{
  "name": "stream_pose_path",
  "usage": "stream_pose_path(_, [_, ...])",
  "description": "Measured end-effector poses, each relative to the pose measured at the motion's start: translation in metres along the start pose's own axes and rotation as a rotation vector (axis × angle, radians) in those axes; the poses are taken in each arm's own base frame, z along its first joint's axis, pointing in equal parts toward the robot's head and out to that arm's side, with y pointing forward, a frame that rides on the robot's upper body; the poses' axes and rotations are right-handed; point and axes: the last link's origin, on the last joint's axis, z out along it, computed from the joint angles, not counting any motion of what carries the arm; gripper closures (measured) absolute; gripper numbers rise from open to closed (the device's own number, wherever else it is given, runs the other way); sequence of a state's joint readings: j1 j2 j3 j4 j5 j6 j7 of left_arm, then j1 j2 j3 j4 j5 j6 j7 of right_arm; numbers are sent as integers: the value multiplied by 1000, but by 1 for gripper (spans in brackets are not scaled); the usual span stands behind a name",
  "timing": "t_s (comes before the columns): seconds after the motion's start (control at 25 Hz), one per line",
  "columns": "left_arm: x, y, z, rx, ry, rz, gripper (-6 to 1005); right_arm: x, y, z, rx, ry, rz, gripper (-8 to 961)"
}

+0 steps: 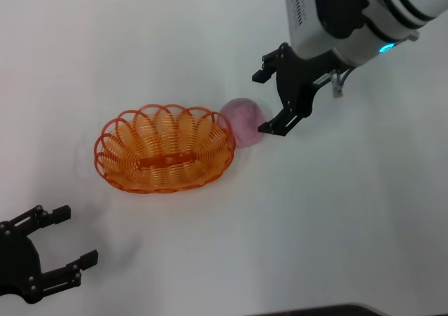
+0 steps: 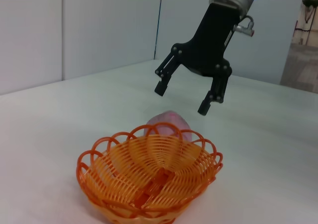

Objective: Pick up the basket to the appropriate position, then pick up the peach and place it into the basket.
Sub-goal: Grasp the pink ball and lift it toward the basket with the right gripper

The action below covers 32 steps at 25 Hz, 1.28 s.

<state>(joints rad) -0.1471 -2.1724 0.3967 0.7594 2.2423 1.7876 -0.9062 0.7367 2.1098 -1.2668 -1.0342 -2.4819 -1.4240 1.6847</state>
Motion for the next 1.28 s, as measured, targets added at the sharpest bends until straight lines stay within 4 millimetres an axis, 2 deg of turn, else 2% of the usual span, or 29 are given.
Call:
stream_pose_path(0.68, [1,1,0,-6,4,-2,162,0,3,29,-18,-8,16,12])
stream_pose_path(1.0, [1,0,0,-7,6,-2,162,-1,-2,31,9,-16,24,33])
stream_pose_path(1.28, [1,0,0,-7,7,-3,162,-1,-2,31,21,-33,31,269])
